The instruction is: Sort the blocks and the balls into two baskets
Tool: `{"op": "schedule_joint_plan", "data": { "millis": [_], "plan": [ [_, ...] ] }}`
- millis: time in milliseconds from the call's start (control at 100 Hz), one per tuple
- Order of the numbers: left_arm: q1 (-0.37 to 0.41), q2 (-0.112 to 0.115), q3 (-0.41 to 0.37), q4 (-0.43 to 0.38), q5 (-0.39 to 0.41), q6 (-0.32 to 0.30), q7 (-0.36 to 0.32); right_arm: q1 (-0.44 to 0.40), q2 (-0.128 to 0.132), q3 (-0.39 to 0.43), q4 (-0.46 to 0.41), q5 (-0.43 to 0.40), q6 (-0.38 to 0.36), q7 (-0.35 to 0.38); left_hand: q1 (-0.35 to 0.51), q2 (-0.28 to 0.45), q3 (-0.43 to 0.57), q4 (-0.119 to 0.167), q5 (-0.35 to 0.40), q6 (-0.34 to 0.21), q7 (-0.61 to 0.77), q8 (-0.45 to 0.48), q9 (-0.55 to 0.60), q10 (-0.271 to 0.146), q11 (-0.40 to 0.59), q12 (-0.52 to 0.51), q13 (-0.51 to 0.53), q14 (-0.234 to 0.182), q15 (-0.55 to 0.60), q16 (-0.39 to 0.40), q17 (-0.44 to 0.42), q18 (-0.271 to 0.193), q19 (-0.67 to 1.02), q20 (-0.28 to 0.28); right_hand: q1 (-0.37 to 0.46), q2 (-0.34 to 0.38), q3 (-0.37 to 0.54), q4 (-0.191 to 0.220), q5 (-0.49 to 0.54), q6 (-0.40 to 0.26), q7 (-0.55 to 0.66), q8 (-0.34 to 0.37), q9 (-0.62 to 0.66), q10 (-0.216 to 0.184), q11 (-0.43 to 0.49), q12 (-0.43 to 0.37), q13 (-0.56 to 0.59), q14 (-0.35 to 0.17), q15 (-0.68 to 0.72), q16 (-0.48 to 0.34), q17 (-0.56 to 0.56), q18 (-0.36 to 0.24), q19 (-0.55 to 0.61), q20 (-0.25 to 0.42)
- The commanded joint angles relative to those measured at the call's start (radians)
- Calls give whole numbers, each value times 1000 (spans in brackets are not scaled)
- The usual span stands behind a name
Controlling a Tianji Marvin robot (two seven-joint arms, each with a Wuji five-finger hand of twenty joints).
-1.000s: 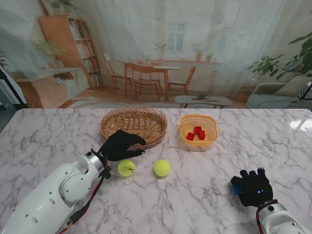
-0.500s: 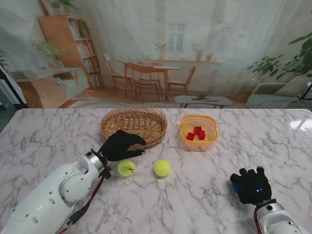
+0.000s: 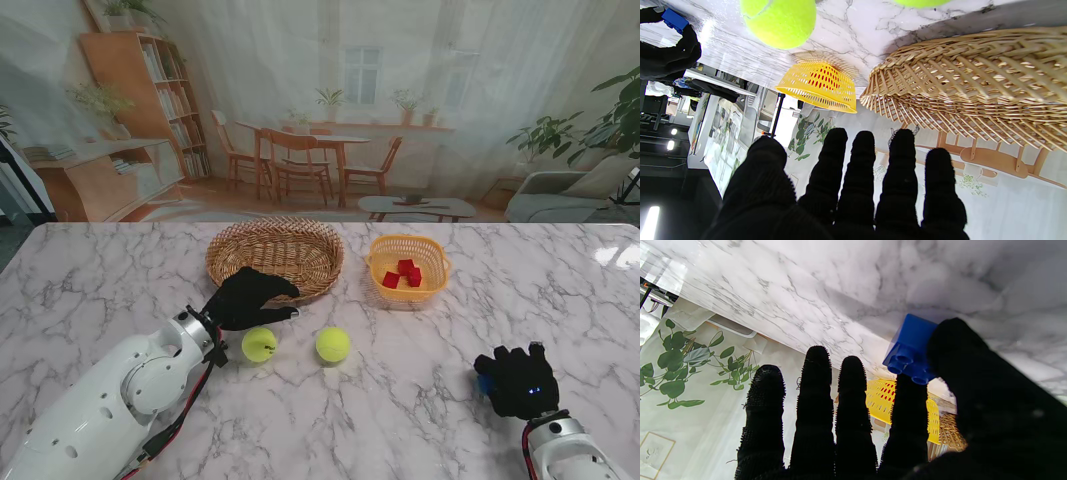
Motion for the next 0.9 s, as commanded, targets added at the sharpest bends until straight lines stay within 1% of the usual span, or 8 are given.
{"op": "schedule_joint_plan", "data": {
  "millis": [0, 330, 470, 660, 890],
  "plan": [
    [-2, 0, 5, 1, -1, 0, -15, -16, -2, 5, -5, -3, -10, -1, 0, 45, -26, -14, 31, -19, 13, 7, 24, -12, 10, 5, 17, -1, 23, 8, -2, 18, 19, 5, 69, 22, 8, 4, 124, -103, 200, 35, 14, -5, 24, 9, 26, -4, 58, 12, 4, 9, 17, 14],
    [-2, -1, 3, 1, -1, -2, -14, -63, -2, 70, -116, -42, -99, 1, 1, 46, -25, -14, 31, -19, 12, 6, 23, -12, 9, 4, 16, -1, 23, 8, -1, 15, 19, 4, 70, 12, 14, 7, 138, -91, 203, 24, 29, -5, 20, 16, 37, -8, 61, 14, 14, 12, 20, 13],
    [-2, -1, 3, 2, -1, -3, -13, -67, -2, 84, -140, -49, -127, 3, 0, 46, -26, -14, 31, -19, 13, 6, 23, -13, 9, 4, 17, -1, 23, 8, 0, 16, 20, 4, 69, 12, 14, 6, 142, -89, 202, 21, 33, -7, 17, 17, 40, -9, 58, 14, 16, 12, 20, 12],
    [-2, -1, 4, 2, -1, -2, -13, -44, -1, 84, -144, -44, -150, 8, 0, 46, -26, -14, 32, -20, 13, 7, 24, -12, 9, 4, 17, 0, 23, 8, -1, 17, 20, 4, 70, 13, 13, 5, 141, -86, 202, 20, 44, -8, 19, 22, 47, -8, 58, 14, 20, 12, 21, 11],
    [-3, 0, 6, 2, -2, -1, -16, 20, 2, 77, -140, -30, -200, 23, 0, 47, -25, -14, 31, -20, 13, 6, 23, -12, 9, 4, 16, -2, 23, 8, -1, 16, 20, 4, 73, 17, 14, 6, 139, -80, 202, 20, 50, -10, 24, 30, 53, -9, 66, 20, 23, 10, 30, 15]
  ]
}}
